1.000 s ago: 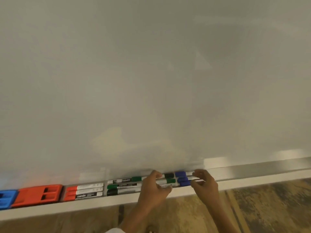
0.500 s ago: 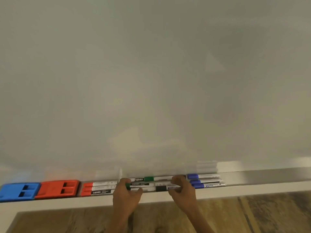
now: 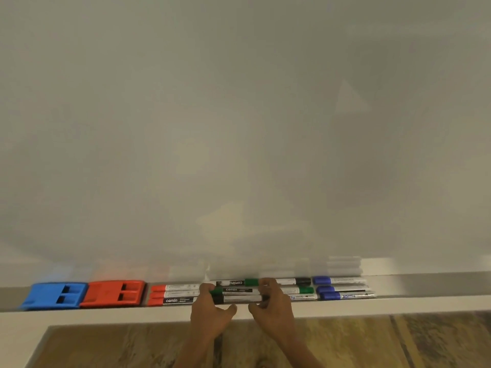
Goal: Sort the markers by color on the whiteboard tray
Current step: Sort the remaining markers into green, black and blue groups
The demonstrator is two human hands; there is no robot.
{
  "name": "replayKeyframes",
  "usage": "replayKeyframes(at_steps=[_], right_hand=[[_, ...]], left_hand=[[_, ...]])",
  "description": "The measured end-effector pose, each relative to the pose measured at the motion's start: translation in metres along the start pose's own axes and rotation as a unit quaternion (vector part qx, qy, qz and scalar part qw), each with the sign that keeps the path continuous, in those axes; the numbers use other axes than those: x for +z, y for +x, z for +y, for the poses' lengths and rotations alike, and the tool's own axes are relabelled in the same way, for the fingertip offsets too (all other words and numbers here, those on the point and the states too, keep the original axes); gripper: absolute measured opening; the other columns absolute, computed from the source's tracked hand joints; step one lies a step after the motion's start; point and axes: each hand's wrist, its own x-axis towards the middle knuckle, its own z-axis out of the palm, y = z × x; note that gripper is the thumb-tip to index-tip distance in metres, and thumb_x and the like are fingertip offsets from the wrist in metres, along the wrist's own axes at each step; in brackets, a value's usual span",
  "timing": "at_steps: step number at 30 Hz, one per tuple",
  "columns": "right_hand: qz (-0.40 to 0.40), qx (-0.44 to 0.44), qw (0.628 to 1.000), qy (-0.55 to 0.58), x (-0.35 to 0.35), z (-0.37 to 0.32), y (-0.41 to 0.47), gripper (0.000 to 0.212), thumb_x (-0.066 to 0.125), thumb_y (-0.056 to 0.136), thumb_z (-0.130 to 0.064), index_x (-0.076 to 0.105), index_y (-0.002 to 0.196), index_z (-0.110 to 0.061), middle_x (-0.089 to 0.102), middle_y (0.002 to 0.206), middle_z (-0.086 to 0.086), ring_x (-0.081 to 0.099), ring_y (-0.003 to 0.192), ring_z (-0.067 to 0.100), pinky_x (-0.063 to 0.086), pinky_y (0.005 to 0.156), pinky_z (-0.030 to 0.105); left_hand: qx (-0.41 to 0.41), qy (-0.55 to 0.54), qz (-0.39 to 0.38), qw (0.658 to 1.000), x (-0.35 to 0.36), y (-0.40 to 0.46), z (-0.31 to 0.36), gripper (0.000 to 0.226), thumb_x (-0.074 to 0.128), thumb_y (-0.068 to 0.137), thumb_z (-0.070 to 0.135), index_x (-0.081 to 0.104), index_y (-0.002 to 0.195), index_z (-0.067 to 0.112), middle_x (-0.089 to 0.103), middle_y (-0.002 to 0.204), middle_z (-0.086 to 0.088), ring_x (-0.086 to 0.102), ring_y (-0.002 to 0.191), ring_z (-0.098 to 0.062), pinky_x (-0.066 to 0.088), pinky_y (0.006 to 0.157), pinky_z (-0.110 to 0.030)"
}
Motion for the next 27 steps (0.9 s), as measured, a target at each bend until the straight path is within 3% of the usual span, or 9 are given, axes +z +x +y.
replayKeyframes(at_steps=[4, 7, 10, 13, 15, 18, 22, 27], right_hand=[[0.006, 0.003, 0.999, -0.049, 0.006, 0.000, -0.001, 0.049, 0.069, 0.067, -0.023, 0.042, 0.106, -0.034, 0.068, 0.094, -0.013, 0.065, 0.075, 0.002, 0.053, 0.065, 0.013], [0.010, 0.005, 0.998, -0.065, 0.009, -0.002, 0.000, 0.052, 0.071, 0.068, -0.025, 0.044, 0.112, -0.028, 0.060, 0.085, -0.017, 0.062, 0.073, 0.002, 0.049, 0.061, 0.010], [0.020, 0.015, 0.997, -0.076, 0.012, -0.001, -0.001, 0.055, 0.070, 0.066, -0.028, 0.045, 0.114, -0.027, 0.062, 0.088, -0.015, 0.062, 0.075, 0.003, 0.047, 0.063, 0.011], [0.019, 0.027, 0.995, -0.094, 0.015, 0.001, -0.002, 0.058, 0.068, 0.064, -0.033, 0.043, 0.115, -0.029, 0.064, 0.091, -0.010, 0.063, 0.076, 0.008, 0.048, 0.067, 0.020], [0.020, 0.023, 0.995, -0.097, 0.016, 0.000, -0.003, 0.058, 0.068, 0.065, -0.032, 0.043, 0.117, -0.027, 0.064, 0.090, -0.009, 0.061, 0.071, 0.006, 0.044, 0.063, 0.017], [0.025, 0.026, 0.997, -0.073, 0.016, -0.002, -0.002, 0.058, 0.070, 0.066, -0.028, 0.045, 0.119, -0.023, 0.062, 0.093, -0.009, 0.061, 0.068, 0.004, 0.040, 0.061, 0.016], [0.044, 0.031, 0.999, -0.001, 0.015, -0.004, -0.002, 0.051, 0.074, 0.069, -0.022, 0.049, 0.113, -0.022, 0.069, 0.103, -0.006, 0.068, 0.069, 0.004, 0.055, 0.066, 0.018], [0.089, 0.042, 0.994, 0.057, 0.002, -0.006, -0.005, 0.049, 0.076, 0.069, -0.015, 0.051, 0.111, -0.024, 0.061, 0.104, -0.007, 0.066, 0.071, 0.002, 0.048, 0.058, 0.010]], left_hand=[[0.003, -0.003, -0.010, 1.000, -0.003, 0.002, 0.002, 0.070, 0.081, 0.072, 0.018, 0.038, 0.126, 0.012, 0.053, 0.101, 0.005, 0.051, 0.090, -0.015, 0.045, 0.089, -0.027], [0.002, -0.003, -0.019, 1.000, -0.005, 0.003, 0.003, 0.072, 0.081, 0.073, 0.017, 0.037, 0.129, 0.011, 0.050, 0.102, 0.004, 0.048, 0.091, -0.013, 0.043, 0.090, -0.026], [-0.007, -0.008, -0.023, 1.000, -0.005, 0.004, 0.001, 0.074, 0.082, 0.071, 0.018, 0.037, 0.130, 0.012, 0.054, 0.109, 0.000, 0.047, 0.093, -0.013, 0.044, 0.092, -0.027], [-0.008, -0.009, -0.028, 1.000, -0.005, 0.006, -0.002, 0.077, 0.083, 0.070, 0.021, 0.036, 0.131, 0.014, 0.056, 0.114, 0.000, 0.047, 0.095, -0.013, 0.045, 0.093, -0.029], [-0.004, -0.006, -0.028, 1.000, -0.004, 0.006, -0.004, 0.078, 0.083, 0.069, 0.023, 0.036, 0.130, 0.014, 0.057, 0.116, -0.002, 0.048, 0.095, -0.014, 0.046, 0.092, -0.029], [0.000, -0.004, -0.030, 1.000, -0.004, 0.006, -0.004, 0.079, 0.084, 0.068, 0.023, 0.036, 0.130, 0.014, 0.058, 0.122, -0.004, 0.048, 0.096, -0.014, 0.045, 0.090, -0.027], [0.011, -0.004, -0.024, 1.000, -0.004, 0.007, -0.003, 0.075, 0.085, 0.066, 0.021, 0.040, 0.125, 0.015, 0.058, 0.109, 0.003, 0.052, 0.092, -0.012, 0.048, 0.089, -0.028], [0.041, 0.001, -0.017, 0.999, -0.002, 0.005, 0.006, 0.075, 0.086, 0.061, 0.027, 0.040, 0.119, 0.022, 0.055, 0.102, 0.008, 0.062, 0.088, -0.016, 0.053, 0.085, -0.029]])
